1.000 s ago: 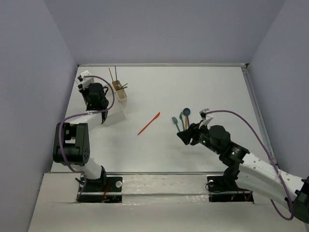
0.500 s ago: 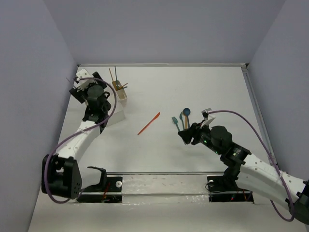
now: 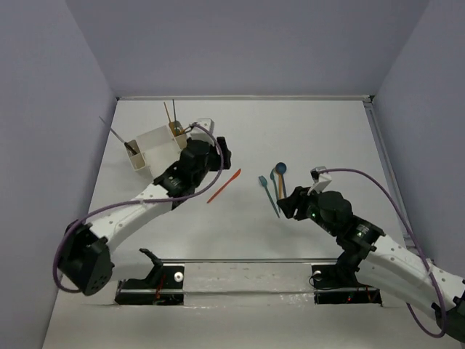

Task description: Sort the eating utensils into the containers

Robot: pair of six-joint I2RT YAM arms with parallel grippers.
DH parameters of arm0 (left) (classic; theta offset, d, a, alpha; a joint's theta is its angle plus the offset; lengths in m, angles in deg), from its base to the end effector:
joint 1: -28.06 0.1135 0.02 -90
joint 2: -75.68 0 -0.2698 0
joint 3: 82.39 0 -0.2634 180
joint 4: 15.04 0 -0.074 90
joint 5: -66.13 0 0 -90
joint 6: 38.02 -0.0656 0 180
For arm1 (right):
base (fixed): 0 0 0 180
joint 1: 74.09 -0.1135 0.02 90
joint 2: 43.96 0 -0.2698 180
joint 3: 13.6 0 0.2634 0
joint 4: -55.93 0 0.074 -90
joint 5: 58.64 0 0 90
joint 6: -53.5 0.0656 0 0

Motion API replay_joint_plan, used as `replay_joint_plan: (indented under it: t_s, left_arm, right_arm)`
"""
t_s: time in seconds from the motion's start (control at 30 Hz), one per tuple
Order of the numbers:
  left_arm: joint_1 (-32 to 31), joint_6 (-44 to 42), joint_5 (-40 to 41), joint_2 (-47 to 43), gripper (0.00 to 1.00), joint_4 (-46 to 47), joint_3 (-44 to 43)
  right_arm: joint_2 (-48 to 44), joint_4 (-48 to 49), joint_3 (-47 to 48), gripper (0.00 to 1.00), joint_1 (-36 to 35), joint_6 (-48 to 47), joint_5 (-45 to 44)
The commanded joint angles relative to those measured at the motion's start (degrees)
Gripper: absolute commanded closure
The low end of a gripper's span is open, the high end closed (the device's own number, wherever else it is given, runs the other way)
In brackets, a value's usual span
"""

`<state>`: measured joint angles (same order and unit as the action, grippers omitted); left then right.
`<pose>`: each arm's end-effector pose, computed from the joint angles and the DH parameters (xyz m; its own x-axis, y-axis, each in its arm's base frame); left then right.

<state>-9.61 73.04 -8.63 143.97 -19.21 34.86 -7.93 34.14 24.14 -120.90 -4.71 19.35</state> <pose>0.2620 -0.1805 0.3156 -0.2628 -0.2351 -0.9358 0.3109 0.8975 -0.3128 0.1433 0.1327 0.2326 -0.5049 0.2150 -0.8360 -0.3687 0.8220 0.4341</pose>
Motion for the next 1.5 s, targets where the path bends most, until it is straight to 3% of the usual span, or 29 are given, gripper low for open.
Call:
replay_joint_plan:
  t_s: [0.0, 0.2, 0.6, 1.0, 1.27, 1.4, 1.47]
  left_arm:
    - [-2.4, 0.22, -7.07, 9.47, 0.39, -7.85, -0.68]
    - [-3.64, -2.86, -6.19, 20.98, 0.39, -8.81, -4.64]
    - [-3.12, -5.94, -2.42, 30.14, 0.42, -10.93, -6.93]
    - [-2.06, -4.98, -4.96, 32.69, 0.8, -11.19, -6.84]
    - [-2.06, -4.27, -6.81, 33.75, 1.0, -9.79, -6.32]
    - [-2.06, -2.96, -7.5, 30.33, 1.0, -6.8, -4.65]
    - [-2.06, -1.9, -8.47, 24.46, 1.0, -3.56, -3.5]
  right_arm:
    - [-2.98, -5.35, 4.34, 0.46, 0.05, 0.9, -2.4]
    - [-4.83, -7.64, 4.6, 0.46, 0.05, 1.43, -2.23]
    - [-5.01, -7.46, 3.81, 0.46, 0.05, 1.87, -0.91]
    - [-5.18, -7.64, 4.34, 0.47, 0.05, 1.87, -0.47]
    - [-4.92, -7.9, 5.13, 0.47, 0.05, 1.43, -0.65]
    - [-4.65, -7.64, 5.13, 0.47, 0.05, 1.34, -0.65]
    - [-4.74, -7.02, 5.04, 0.47, 0.05, 1.26, -0.65]
